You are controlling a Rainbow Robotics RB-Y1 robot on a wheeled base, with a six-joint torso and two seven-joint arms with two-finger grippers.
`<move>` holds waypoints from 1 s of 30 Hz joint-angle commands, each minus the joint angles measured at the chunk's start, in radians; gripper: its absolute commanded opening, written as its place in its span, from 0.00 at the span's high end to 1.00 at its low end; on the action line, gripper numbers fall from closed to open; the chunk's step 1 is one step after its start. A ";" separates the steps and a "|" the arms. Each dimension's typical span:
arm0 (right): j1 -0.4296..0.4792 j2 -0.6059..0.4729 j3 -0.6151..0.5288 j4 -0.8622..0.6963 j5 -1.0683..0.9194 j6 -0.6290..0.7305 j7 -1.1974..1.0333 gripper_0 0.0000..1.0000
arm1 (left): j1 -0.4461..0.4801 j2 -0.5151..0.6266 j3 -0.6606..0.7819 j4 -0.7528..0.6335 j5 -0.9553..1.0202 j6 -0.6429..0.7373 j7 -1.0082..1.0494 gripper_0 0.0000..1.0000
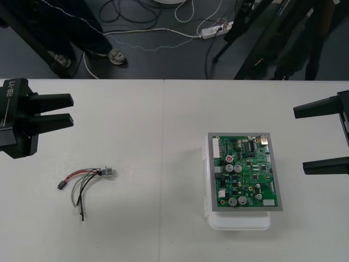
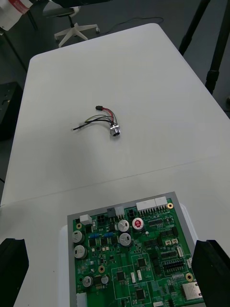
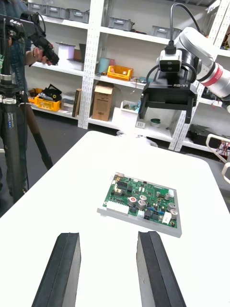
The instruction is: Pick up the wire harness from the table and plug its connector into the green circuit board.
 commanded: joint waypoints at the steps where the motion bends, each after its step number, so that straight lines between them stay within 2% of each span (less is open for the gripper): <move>1: -0.025 0.003 -0.022 -0.019 0.003 -0.006 -0.018 0.00 | -0.004 0.016 -0.014 0.000 0.018 -0.039 -0.032 0.62; 2: -0.025 0.003 -0.022 -0.019 0.003 -0.006 -0.018 0.00 | -0.007 0.019 -0.014 0.001 0.018 -0.037 -0.032 0.59; 3: -0.025 0.003 -0.022 -0.019 0.003 -0.006 -0.018 0.00 | -0.011 0.028 -0.016 0.001 0.018 -0.037 -0.035 0.50; 5: -0.025 0.003 -0.022 -0.019 0.003 -0.006 -0.018 0.00 | -0.014 0.045 -0.019 0.001 0.017 -0.039 -0.037 0.41; 11: -0.025 0.003 -0.022 -0.019 0.003 -0.006 -0.018 0.00 | -0.023 0.131 -0.043 0.001 0.018 -0.037 -0.043 0.30; 17: -0.025 0.003 -0.022 -0.019 0.003 -0.006 -0.018 0.00 | -0.039 0.273 -0.086 0.000 0.018 -0.037 -0.061 0.15; 24: -0.025 0.003 -0.022 -0.019 0.003 -0.006 -0.018 0.00 | -0.073 0.435 -0.135 0.000 0.014 -0.037 -0.087 0.05; 29: -0.025 0.003 -0.022 -0.019 0.003 -0.006 -0.018 0.00 | -0.111 0.553 -0.201 -0.002 0.009 -0.034 -0.195 0.04; 30: 0.012 0.048 0.010 -0.008 0.010 -0.013 -0.016 0.00 | -0.120 0.579 -0.218 -0.002 0.006 -0.028 -0.229 0.04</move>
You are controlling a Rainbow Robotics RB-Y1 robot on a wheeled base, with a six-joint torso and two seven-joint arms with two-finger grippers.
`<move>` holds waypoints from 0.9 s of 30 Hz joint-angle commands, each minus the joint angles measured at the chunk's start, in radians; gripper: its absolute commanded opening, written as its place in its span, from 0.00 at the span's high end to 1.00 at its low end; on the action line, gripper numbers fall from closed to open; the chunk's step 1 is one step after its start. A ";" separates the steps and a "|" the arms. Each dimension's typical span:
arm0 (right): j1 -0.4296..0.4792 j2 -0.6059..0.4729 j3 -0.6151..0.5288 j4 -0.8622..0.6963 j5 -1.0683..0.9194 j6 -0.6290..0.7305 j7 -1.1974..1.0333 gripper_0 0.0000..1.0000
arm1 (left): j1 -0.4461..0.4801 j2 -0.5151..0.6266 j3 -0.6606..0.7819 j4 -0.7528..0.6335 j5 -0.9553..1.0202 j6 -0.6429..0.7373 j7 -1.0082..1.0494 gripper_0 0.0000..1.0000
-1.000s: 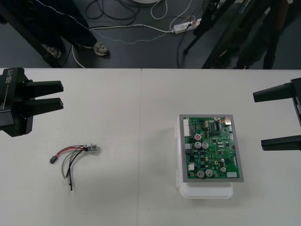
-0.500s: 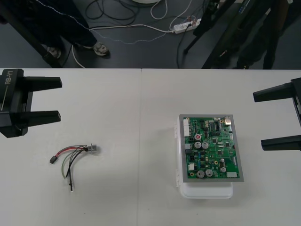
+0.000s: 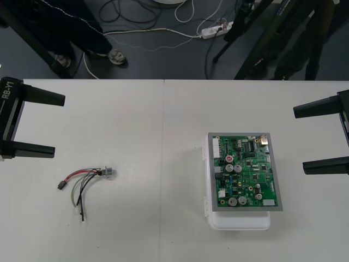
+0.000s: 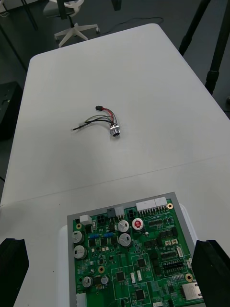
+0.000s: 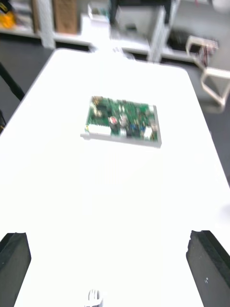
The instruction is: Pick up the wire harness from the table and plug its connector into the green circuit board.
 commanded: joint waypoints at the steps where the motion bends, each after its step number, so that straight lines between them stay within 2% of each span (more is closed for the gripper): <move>1: 0.012 0.048 0.009 -0.008 0.010 -0.013 -0.016 0.00 | -0.075 0.151 -0.080 -0.009 0.000 -0.020 -0.212 0.04; 7: 0.012 0.063 0.015 -0.005 0.005 -0.021 0.004 0.00 | -0.084 0.254 -0.139 -0.057 -0.049 0.047 -0.404 0.04; 12: 0.012 0.074 0.013 0.060 -0.096 -0.021 0.031 0.00 | -0.093 0.339 -0.176 -0.143 -0.116 0.115 -0.540 0.04; 18: 0.012 0.077 0.013 0.155 -0.228 -0.019 0.228 0.00 | -0.119 0.452 -0.261 -0.241 -0.213 0.234 -0.684 0.04; 22: 0.012 0.081 0.015 0.198 -0.300 -0.056 0.341 0.00 | -0.190 0.513 -0.383 -0.250 -0.225 0.283 -0.801 0.02; 27: 0.013 0.120 0.013 0.234 -0.333 -0.105 0.452 0.00 | -0.352 0.552 -0.583 -0.250 -0.241 0.320 -0.964 0.02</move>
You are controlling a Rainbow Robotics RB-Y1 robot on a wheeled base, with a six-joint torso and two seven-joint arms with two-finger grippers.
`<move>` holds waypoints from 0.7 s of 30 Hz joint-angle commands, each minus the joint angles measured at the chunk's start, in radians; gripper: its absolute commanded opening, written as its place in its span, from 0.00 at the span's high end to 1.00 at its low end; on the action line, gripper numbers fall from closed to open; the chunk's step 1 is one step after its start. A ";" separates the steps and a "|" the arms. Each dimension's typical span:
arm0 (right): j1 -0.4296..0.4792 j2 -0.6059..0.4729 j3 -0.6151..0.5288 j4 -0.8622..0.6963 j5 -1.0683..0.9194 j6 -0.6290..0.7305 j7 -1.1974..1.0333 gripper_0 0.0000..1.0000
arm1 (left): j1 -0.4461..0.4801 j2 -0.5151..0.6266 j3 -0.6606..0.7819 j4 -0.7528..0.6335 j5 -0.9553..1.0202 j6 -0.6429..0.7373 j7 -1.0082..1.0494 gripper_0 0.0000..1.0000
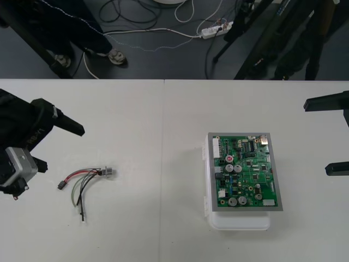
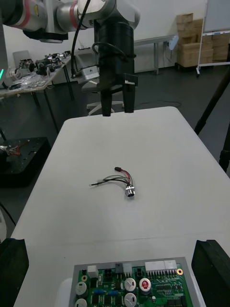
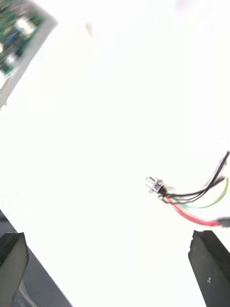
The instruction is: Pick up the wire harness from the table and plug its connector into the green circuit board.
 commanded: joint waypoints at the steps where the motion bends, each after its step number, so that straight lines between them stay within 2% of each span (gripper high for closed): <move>1: 0.005 0.053 0.009 0.027 -0.035 -0.034 0.122 0.00 | -0.194 0.068 -0.181 -0.017 -0.019 0.095 -0.224 0.01; 10: 0.052 0.165 0.009 0.028 -0.012 -0.034 0.191 0.00 | -0.536 0.062 -0.567 -0.012 -0.109 0.111 -0.472 0.01; 16: 0.073 0.206 0.009 0.027 0.002 -0.034 0.200 0.00 | -0.858 0.002 -0.931 -0.012 -0.211 0.130 -0.673 0.02; 21: 0.079 0.246 0.009 0.028 0.017 -0.034 0.213 0.00 | -1.079 -0.059 -1.199 -0.001 -0.290 0.160 -0.748 0.01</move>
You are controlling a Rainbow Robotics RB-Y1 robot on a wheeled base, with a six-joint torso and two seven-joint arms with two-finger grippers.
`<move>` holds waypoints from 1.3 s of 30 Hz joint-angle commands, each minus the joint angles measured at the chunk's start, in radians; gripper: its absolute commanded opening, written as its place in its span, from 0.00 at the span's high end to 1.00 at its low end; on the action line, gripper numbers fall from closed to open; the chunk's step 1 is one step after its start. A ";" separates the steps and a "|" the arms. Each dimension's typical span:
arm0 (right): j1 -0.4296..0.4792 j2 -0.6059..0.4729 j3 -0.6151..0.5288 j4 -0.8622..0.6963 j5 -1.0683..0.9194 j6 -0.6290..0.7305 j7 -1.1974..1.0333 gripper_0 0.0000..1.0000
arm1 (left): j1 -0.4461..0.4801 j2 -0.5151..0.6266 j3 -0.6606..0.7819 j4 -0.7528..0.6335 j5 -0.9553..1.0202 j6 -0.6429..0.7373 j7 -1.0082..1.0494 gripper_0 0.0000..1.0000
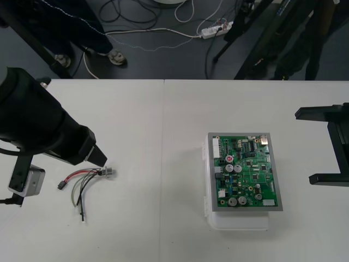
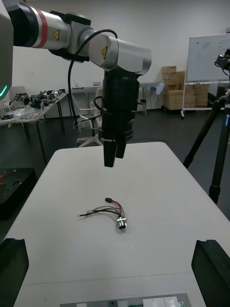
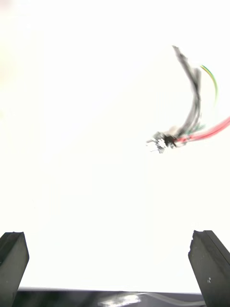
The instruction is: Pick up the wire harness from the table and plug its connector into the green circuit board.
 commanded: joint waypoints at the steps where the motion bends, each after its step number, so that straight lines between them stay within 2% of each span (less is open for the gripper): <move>1: 0.021 0.052 0.009 -0.011 0.023 -0.007 0.055 0.00 | -0.237 -0.077 -0.234 0.000 -0.086 0.082 -0.172 0.02; 4: 0.019 0.066 0.009 -0.017 0.022 -0.007 0.060 0.00 | -0.315 -0.111 -0.351 0.002 -0.166 0.128 -0.190 0.01; 9: 0.016 0.067 0.009 -0.040 0.002 -0.007 0.047 0.00 | -0.364 -0.176 -0.463 0.014 -0.286 0.174 -0.198 0.01; 26: -0.002 0.066 0.010 -0.040 -0.024 -0.007 0.003 0.00 | -0.362 -0.297 -0.650 0.072 -0.559 0.223 -0.250 0.01; 39: -0.001 0.066 0.012 -0.031 -0.029 -0.007 -0.005 0.00 | -0.299 -0.377 -0.684 0.167 -0.588 0.243 -0.279 0.01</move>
